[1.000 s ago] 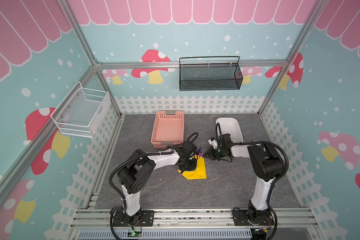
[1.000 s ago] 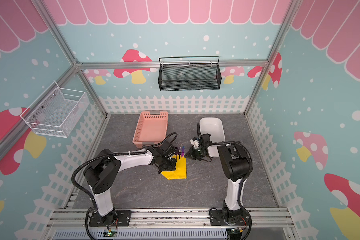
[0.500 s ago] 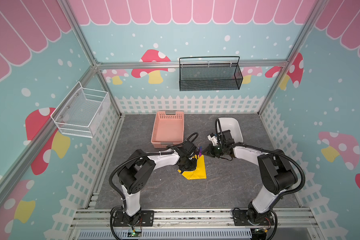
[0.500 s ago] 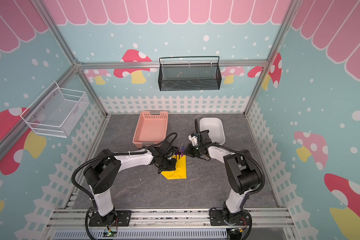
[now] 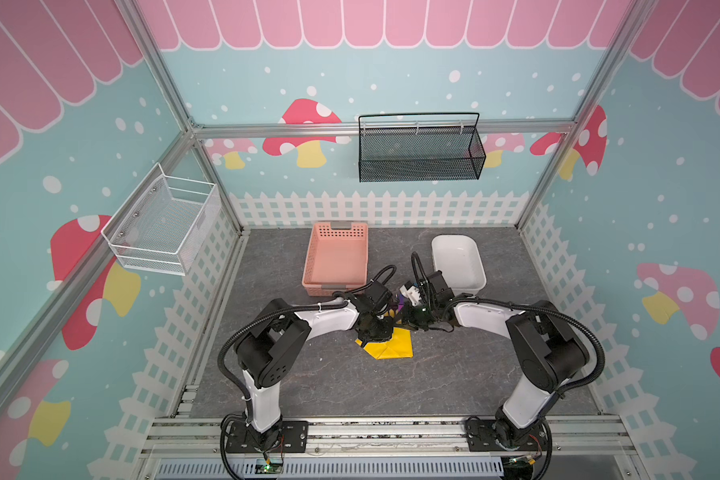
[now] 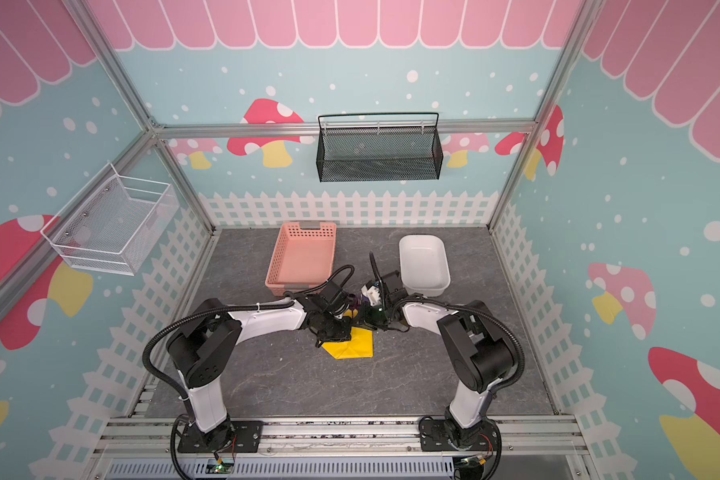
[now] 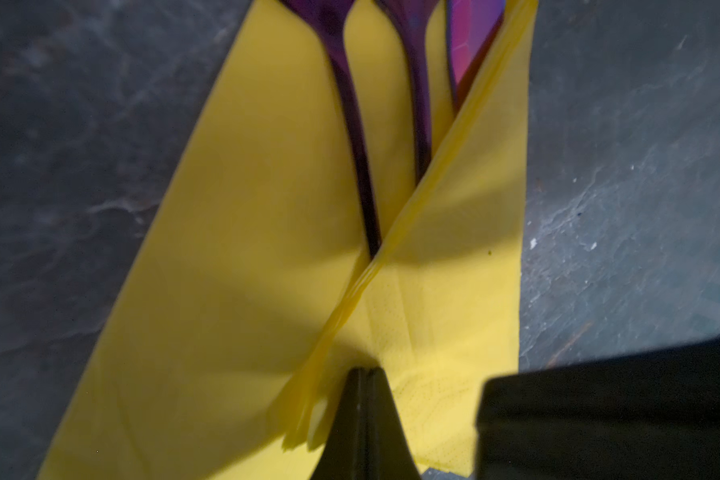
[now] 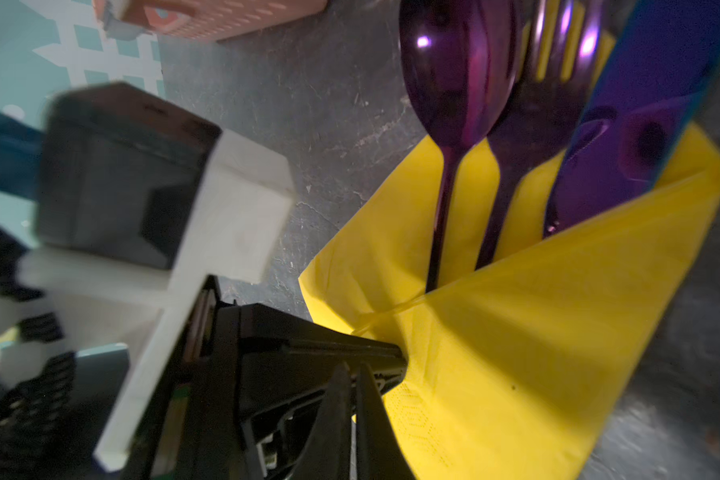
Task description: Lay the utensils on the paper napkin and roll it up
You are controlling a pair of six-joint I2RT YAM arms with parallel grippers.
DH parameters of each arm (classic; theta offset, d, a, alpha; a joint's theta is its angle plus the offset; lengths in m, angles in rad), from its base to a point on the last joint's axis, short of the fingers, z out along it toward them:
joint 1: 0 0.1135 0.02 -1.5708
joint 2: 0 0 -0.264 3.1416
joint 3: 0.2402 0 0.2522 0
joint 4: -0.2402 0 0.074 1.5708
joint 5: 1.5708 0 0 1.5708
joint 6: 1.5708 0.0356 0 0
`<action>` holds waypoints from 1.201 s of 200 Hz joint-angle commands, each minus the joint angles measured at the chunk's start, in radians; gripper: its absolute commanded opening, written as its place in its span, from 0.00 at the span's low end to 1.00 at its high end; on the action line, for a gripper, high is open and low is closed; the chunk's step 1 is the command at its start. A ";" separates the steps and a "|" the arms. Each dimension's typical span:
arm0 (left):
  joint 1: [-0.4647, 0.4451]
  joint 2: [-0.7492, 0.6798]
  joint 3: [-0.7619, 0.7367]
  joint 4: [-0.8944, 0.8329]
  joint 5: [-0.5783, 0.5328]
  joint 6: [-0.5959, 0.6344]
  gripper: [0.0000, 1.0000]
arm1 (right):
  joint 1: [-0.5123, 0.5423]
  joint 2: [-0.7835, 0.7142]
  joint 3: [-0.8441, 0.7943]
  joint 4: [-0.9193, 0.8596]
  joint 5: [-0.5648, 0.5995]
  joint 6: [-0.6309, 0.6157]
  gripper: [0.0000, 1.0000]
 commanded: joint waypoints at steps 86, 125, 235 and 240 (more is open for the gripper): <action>0.006 0.006 -0.039 -0.033 -0.022 0.000 0.00 | 0.041 0.117 0.039 -0.036 0.032 -0.014 0.13; 0.005 0.008 -0.040 -0.032 -0.020 0.002 0.00 | 0.042 0.119 0.050 -0.083 0.067 -0.033 0.17; 0.006 0.014 -0.041 -0.029 -0.019 0.000 0.00 | 0.047 0.101 0.097 -0.181 0.132 -0.059 0.25; 0.006 0.015 -0.041 -0.029 -0.018 0.001 0.00 | 0.047 0.102 0.097 -0.181 0.131 -0.059 0.25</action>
